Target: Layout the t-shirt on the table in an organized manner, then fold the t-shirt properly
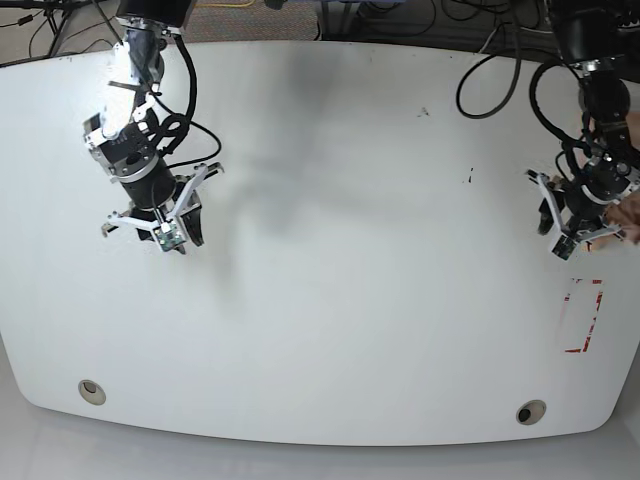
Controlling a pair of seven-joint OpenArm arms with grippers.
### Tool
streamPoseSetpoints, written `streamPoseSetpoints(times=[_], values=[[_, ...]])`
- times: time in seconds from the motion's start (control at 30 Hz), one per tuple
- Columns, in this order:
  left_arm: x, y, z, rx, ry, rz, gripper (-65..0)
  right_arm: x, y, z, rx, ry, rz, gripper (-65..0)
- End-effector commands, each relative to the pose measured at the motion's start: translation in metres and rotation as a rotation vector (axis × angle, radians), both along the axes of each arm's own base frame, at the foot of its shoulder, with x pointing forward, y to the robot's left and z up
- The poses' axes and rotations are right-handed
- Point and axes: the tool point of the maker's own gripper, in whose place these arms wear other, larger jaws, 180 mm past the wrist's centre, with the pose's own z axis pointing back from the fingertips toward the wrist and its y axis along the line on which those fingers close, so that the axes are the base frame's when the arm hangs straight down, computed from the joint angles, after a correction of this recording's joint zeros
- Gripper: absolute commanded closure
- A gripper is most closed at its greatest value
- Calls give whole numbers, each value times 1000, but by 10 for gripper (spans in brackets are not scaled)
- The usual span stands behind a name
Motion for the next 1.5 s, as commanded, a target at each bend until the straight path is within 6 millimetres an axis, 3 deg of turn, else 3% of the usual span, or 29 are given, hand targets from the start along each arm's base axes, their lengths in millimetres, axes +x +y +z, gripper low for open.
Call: streamPoseSetpoints(times=[0.0,0.2,0.4,0.57,0.73,0.87,0.97,1.03,1.13,1.27,1.37,1.47], values=[[13,-28,29,-89,-171,-44,-154,9,13,6,0,-99,40,-138],[9,-51,39,-296,-430,100,-157,-6,10,-10,50,-154,-3,-138],[-27,-65,20,-324,-383,123,-157,-46,6,-22,93,-107,-37,-138],[-75,-70,4,-292,-273,118,-157,-100,11,-38,174,-10,-53,-138],[-136,-75,-9,-247,-127,112,-158,-168,20,-57,267,138,-78,-138],[-198,-66,-26,-208,29,146,-158,-214,24,-66,325,248,-109,-138],[-227,-62,-33,-195,106,151,-158,-237,26,-68,356,302,-130,-138],[-253,-58,-37,-185,179,134,-158,-262,24,-71,379,363,-160,-136],[-284,-59,-43,-199,265,132,-158,-287,25,-73,389,426,-177,-136],[-308,-58,-47,-202,328,150,-158,-315,29,-75,396,503,-196,-136],[-332,-55,-63,-214,400,177,-158,-336,38,-85,427,565,-229,-136],[-361,-59,-90,-256,499,214,-158,-357,41,-102,395,641,-212,-136]])
